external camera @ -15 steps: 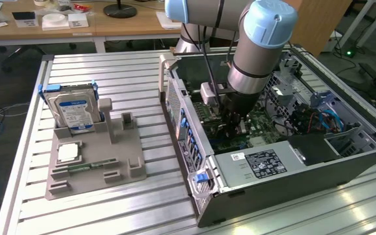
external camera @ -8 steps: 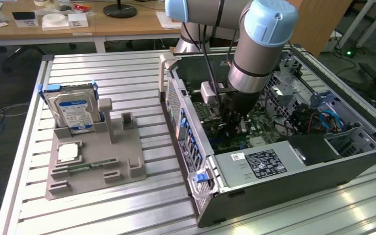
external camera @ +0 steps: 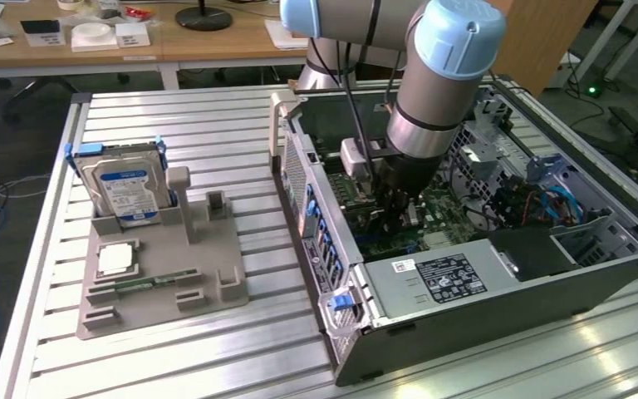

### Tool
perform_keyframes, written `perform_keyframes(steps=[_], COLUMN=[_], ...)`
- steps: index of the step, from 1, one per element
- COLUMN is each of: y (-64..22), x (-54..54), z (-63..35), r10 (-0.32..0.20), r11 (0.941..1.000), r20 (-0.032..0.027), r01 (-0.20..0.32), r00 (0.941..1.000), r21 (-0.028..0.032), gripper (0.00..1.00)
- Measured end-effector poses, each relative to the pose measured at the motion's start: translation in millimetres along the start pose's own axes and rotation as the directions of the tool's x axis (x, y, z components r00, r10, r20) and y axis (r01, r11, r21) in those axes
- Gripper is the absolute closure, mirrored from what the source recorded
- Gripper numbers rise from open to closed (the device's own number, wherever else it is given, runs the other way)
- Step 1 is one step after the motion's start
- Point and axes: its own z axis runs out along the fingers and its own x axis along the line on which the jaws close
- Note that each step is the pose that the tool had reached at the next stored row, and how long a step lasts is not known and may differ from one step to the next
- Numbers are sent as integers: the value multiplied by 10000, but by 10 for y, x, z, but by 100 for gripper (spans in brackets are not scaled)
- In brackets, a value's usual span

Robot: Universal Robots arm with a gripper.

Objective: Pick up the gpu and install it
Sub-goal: 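Insert the gpu into the slot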

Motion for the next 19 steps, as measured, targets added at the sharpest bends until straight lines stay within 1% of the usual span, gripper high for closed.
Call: perform_keyframes(steps=[2,4,9,15,17,19], y=[-3,-5,-7,-7,-7,-7], x=[0,0,0,3,3,3], z=[1,1,13,48,66,67], r10=[1,5,5,5,6,5], r11=[10000,10000,10000,10000,10000,10000], r20=[-3,-4,-2,-15,-3,-9], r01=[-1,-5,-5,-5,-6,-6], r00=[10000,10000,10000,10000,10000,10000], r21=[-59,-79,-79,-89,-91,-96], gripper=[72,72,72,72,72,72])
